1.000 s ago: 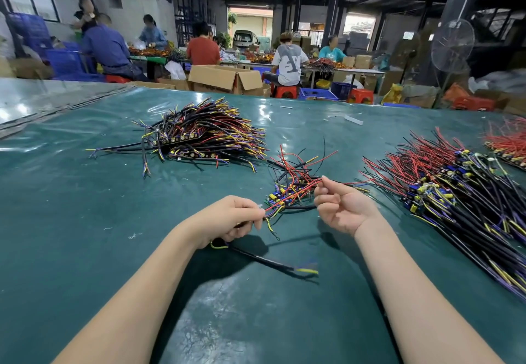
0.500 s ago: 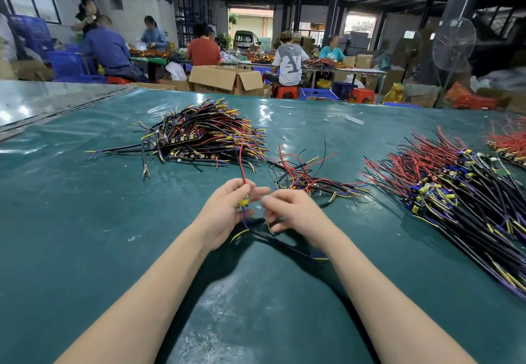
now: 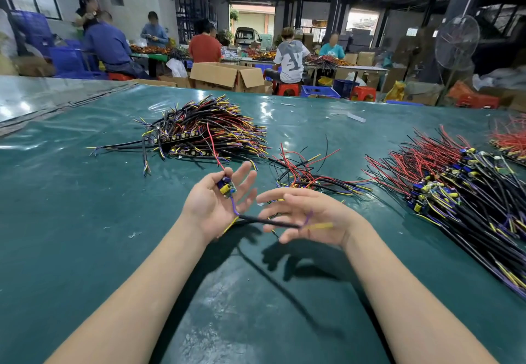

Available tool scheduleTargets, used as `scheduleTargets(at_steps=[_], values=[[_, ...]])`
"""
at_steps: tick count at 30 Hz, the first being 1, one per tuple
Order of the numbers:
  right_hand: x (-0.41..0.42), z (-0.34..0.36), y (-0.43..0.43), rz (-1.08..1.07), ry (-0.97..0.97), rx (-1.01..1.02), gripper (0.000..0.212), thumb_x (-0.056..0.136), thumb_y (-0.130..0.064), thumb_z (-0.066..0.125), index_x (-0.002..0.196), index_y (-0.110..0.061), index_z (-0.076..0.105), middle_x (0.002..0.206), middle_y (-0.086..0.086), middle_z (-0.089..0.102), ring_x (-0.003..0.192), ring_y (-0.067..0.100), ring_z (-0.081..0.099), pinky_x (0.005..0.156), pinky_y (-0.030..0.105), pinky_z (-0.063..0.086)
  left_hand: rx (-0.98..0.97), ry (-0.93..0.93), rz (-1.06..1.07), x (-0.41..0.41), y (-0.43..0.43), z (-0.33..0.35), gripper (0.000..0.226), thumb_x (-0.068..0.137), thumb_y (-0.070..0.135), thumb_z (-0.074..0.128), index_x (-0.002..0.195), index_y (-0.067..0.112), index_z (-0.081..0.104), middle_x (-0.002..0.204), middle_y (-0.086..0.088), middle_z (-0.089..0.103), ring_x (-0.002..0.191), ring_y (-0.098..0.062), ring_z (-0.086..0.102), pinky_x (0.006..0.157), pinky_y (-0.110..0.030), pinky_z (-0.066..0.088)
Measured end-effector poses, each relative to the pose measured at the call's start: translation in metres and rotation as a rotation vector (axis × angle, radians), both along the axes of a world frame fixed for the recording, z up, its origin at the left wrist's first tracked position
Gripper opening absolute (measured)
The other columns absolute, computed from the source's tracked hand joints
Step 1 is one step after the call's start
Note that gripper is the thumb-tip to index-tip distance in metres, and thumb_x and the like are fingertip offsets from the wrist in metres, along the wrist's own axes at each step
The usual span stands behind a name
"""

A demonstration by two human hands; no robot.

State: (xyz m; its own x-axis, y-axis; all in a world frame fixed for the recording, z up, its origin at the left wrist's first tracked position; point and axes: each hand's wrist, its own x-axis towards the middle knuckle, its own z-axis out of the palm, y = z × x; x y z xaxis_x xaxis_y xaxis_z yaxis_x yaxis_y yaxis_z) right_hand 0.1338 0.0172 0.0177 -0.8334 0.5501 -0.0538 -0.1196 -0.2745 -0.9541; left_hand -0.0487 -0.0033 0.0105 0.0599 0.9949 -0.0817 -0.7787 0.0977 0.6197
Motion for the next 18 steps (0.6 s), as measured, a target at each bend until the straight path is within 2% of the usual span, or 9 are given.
scheduleTargets(at_steps=[3,6,7,9,11,14,18], values=[[-0.014,-0.007,-0.003,-0.13,-0.085,0.035,0.019,0.083,-0.019,0.051,0.097,-0.01,0.061,0.078,0.006,0.066,0.066,0.02,0.066,0.051,0.026,0.055,-0.005,0.009,-0.035,0.006,-0.002,-0.001,0.03,0.098,0.02,0.029,0.072,0.019,0.045,0.078,-0.001,0.074,0.073,-0.02,0.072,0.085,-0.041,0.045],[-0.035,-0.017,-0.008,-0.237,-0.167,0.177,0.014,0.094,-0.019,0.047,0.084,-0.013,0.055,0.07,0.004,0.057,0.054,0.012,0.061,0.041,0.021,0.048,-0.022,0.092,-0.073,0.015,-0.004,-0.006,0.03,0.098,0.02,0.03,0.073,0.018,0.046,0.081,-0.001,0.074,0.082,-0.019,0.067,0.07,-0.031,0.052],[-0.039,-0.018,-0.009,-0.281,-0.215,0.251,0.017,0.095,-0.019,0.047,0.079,-0.014,0.053,0.066,0.003,0.055,0.048,0.01,0.058,0.037,0.018,0.044,-0.029,0.119,-0.077,0.017,-0.004,-0.007,0.03,0.099,0.02,0.029,0.074,0.018,0.046,0.081,-0.001,0.074,0.08,-0.019,0.065,0.061,-0.028,0.052],[-0.045,-0.022,-0.009,-0.36,-0.292,0.407,0.024,0.094,-0.016,0.049,0.071,-0.015,0.048,0.057,0.0,0.05,0.038,0.007,0.05,0.032,0.016,0.035,-0.032,0.178,-0.078,0.022,-0.003,-0.009,0.029,0.099,0.02,0.028,0.076,0.017,0.045,0.083,-0.001,0.074,0.065,-0.02,0.065,0.043,-0.021,0.047],[-0.046,-0.024,-0.007,-0.414,-0.321,0.474,0.029,0.093,-0.012,0.051,0.065,-0.016,0.046,0.045,-0.005,0.044,0.03,0.003,0.04,0.031,0.015,0.028,-0.033,0.232,-0.069,0.025,-0.002,-0.01,0.028,0.099,0.017,0.029,0.078,0.014,0.047,0.084,-0.003,0.072,0.059,-0.02,0.066,0.04,-0.021,0.048],[-0.042,-0.022,-0.005,-0.4,-0.229,0.337,0.029,0.093,-0.008,0.048,0.064,-0.013,0.047,0.037,-0.007,0.042,0.027,0.005,0.036,0.029,0.015,0.029,-0.016,0.376,-0.05,0.02,0.001,-0.011,0.025,0.097,0.014,0.037,0.081,0.011,0.055,0.076,-0.001,0.071,0.058,-0.012,0.067,0.047,-0.019,0.052],[-0.039,-0.018,-0.006,-0.338,-0.173,0.184,0.027,0.092,-0.013,0.043,0.066,-0.012,0.051,0.045,0.001,0.05,0.03,0.009,0.041,0.032,0.014,0.033,0.012,0.51,-0.04,0.007,0.0,-0.013,0.022,0.092,0.01,0.046,0.079,0.009,0.064,0.067,0.001,0.07,0.058,-0.011,0.067,0.053,-0.017,0.052]])
